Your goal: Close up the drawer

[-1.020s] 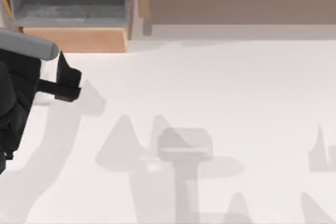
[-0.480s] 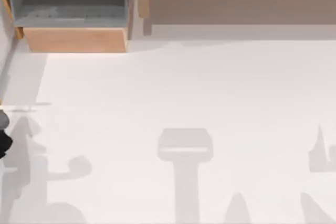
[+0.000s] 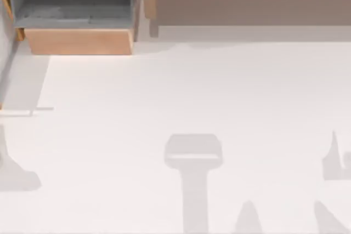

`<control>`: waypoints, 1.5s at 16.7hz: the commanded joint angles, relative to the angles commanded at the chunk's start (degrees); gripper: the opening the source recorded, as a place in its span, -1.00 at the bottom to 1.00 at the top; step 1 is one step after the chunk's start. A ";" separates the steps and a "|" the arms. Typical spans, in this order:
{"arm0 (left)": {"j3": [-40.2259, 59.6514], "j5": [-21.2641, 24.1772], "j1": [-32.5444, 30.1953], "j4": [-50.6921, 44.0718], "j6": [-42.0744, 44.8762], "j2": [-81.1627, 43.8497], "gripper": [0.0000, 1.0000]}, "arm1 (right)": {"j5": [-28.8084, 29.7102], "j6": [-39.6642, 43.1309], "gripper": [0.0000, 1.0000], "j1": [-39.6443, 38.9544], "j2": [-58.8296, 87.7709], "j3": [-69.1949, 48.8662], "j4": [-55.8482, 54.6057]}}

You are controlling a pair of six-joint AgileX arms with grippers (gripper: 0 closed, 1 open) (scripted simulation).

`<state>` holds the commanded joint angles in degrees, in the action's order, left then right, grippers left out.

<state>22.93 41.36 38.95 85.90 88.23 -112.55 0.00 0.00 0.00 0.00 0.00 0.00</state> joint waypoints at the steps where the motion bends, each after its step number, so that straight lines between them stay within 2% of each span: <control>1: 1.09 1.23 1.19 1.25 1.55 -0.83 1.00 | 0.00 0.00 1.00 0.00 0.00 0.00 0.00; 7: 1.98 2.16 2.03 2.23 2.84 -1.34 1.00 | 0.00 0.00 1.00 0.00 0.00 0.00 0.00; 13: 6.41 -1.01 -1.05 -0.13 2.85 -3.22 1.00 | 0.00 0.00 1.00 0.00 0.00 0.00 0.00; 17: 6.62 -1.16 -1.20 -0.25 2.85 -3.32 1.00 | 0.00 0.00 1.00 0.00 0.00 0.00 0.00; 25: 6.62 -1.16 -1.20 -0.25 2.85 -3.32 -0.21 | 0.00 0.00 1.00 0.00 0.00 0.00 0.00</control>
<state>29.55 40.20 37.75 85.65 91.08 -115.87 0.00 0.00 0.00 0.00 0.00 0.00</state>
